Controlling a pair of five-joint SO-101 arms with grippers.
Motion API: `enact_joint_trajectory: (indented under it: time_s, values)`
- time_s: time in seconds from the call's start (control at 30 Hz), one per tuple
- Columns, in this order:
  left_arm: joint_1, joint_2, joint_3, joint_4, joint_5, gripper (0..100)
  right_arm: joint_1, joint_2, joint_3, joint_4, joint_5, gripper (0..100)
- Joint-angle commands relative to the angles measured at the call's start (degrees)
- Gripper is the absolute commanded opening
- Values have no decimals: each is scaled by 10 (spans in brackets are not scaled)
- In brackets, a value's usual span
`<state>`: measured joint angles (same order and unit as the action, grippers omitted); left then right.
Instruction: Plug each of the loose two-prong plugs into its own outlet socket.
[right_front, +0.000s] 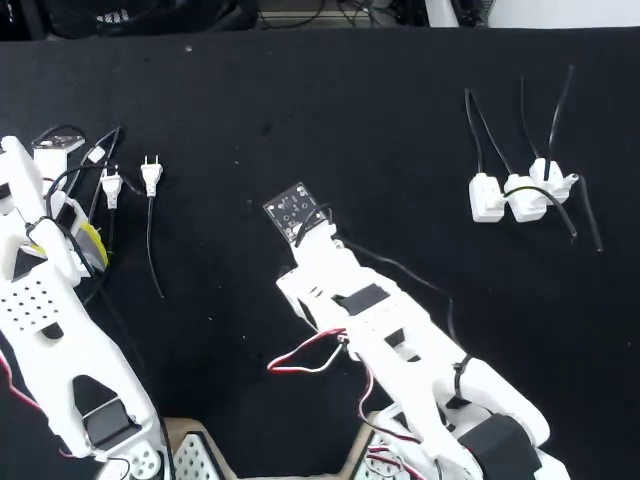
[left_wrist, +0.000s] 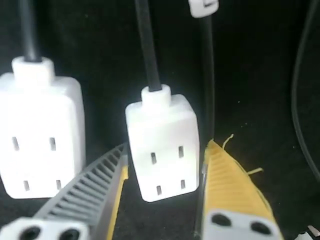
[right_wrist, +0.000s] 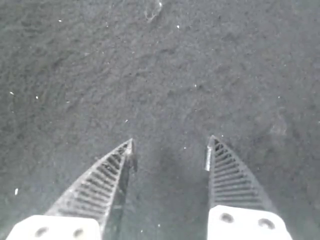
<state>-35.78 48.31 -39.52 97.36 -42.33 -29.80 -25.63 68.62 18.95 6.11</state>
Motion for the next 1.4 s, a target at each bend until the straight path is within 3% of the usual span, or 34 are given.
enact_joint_trajectory:
  time_s: [0.0,0.17,0.33,0.53,0.67,0.73,0.97,1.03,1.2,1.3,1.37]
  values:
    - [0,-31,-26,9,45,180,-7,-22,-2,-10,2,208]
    - [19,-66,-21,9,84,30,-7,-22,-2,-10,2,208]
    - [31,-113,-22,36,121,30,-7,-22,-2,-10,2,208]
    - [43,-234,66,35,202,30,5,-27,-3,-4,-3,208]
    - [102,-319,196,33,229,30,51,-28,-19,7,-11,208]
    - [151,-360,264,25,229,30,84,-28,-23,5,-52,208]
    - [309,-485,484,-105,285,34,200,-28,-32,4,-142,208]
    - [348,-505,551,-157,291,58,200,-27,-32,4,-140,208]
    - [417,-539,691,-274,326,245,199,-27,-32,3,-140,208]
    - [431,-542,730,-317,326,216,199,-26,-32,3,-140,208]
    - [428,-546,725,-303,326,208,199,-26,-32,3,-140,208]
